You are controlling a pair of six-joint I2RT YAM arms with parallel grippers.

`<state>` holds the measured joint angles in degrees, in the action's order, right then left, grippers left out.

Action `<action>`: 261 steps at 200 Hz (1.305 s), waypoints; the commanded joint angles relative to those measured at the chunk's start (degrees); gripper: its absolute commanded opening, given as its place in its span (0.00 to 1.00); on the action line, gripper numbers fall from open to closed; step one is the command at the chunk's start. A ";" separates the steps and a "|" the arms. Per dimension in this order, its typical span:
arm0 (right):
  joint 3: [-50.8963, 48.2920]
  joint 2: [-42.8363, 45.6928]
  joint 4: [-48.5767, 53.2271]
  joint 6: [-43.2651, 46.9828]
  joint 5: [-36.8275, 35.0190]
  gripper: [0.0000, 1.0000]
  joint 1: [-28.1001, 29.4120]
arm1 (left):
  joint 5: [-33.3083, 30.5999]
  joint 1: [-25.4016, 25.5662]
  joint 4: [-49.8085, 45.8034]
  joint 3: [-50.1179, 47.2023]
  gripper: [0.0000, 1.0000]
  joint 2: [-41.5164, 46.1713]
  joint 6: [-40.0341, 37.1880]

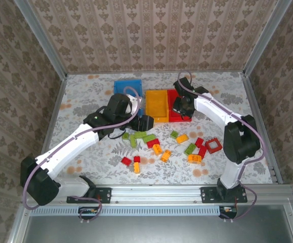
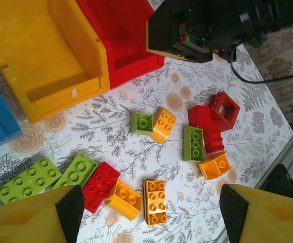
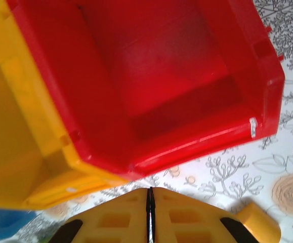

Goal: Sort the legos into containers by color

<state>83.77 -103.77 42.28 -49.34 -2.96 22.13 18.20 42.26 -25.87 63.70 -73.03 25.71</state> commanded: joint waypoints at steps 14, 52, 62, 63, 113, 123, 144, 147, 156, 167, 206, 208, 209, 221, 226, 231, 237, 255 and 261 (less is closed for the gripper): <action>-3.32 4.53 2.29 5.21 0.70 0.35 2.22 | -0.74 0.71 -1.50 1.36 0.75 1.30 -1.89; -11.80 7.39 -1.55 8.18 4.74 0.64 8.00 | -1.76 0.58 -2.03 -2.69 0.76 4.57 -0.83; -11.09 6.13 -0.07 10.04 5.35 0.68 8.02 | -1.67 0.61 -2.36 -3.36 0.76 5.19 -0.55; -10.78 5.86 0.35 10.51 5.27 0.69 8.02 | -1.67 0.60 -2.36 -3.47 0.76 5.28 -0.56; -8.90 0.36 7.31 28.40 1.99 0.83 8.24 | -2.11 0.56 -3.23 -5.70 0.76 7.43 -0.24; -8.50 -0.12 8.05 32.02 0.49 0.83 8.19 | -2.07 0.59 -3.22 -5.85 0.76 7.76 -0.10; -7.56 -1.23 8.28 38.93 0.91 0.81 8.19 | -2.11 0.56 -3.31 -6.37 0.76 8.60 0.25; -7.33 -1.56 8.45 39.68 1.17 0.81 8.19 | -2.11 0.61 -3.31 -6.48 0.76 8.65 0.25; -6.74 -2.55 8.69 41.68 2.62 0.79 8.19 | -2.11 0.63 -3.38 -6.71 0.76 8.99 0.45; -5.80 -4.18 9.49 42.70 2.87 0.76 8.28 | -2.11 0.63 -3.55 -6.96 0.76 9.30 0.40; -4.85 -7.44 9.84 43.92 0.29 0.63 8.37 | -2.38 0.60 -3.93 -7.28 0.76 10.06 0.74; -4.78 -7.53 9.84 44.01 0.18 0.63 8.37 | -2.38 0.58 -3.93 -7.28 0.76 10.09 0.74; -4.76 -7.60 9.88 44.04 0.12 0.62 8.37 | -2.38 0.60 -3.88 -7.28 0.76 10.06 0.78; -4.65 -8.28 9.56 44.33 -0.24 0.60 8.42 | -2.35 0.72 -3.76 -7.22 0.76 10.02 0.91; -4.65 -8.38 9.22 44.33 -0.37 0.59 8.41 | -2.37 0.65 -3.75 -7.15 0.76 10.02 0.93; -4.66 -8.44 8.91 44.33 -0.38 0.57 8.41 | -2.38 0.70 -3.75 -7.10 0.76 10.02 0.98; -4.57 -8.56 8.59 44.35 -0.30 0.54 8.42 | -2.38 0.65 -3.76 -7.15 0.76 9.93 0.93; -4.07 -9.03 7.96 43.77 -0.11 0.41 8.54 | -2.37 0.80 -3.66 -7.09 0.76 9.93 1.00; -4.09 -9.13 7.69 43.51 -0.04 0.37 8.63 | -2.34 0.78 -3.66 -7.14 0.76 9.93 1.05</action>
<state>77.93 -112.05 49.71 -5.98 -1.74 30.55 16.47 42.72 -28.32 56.93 -63.99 25.96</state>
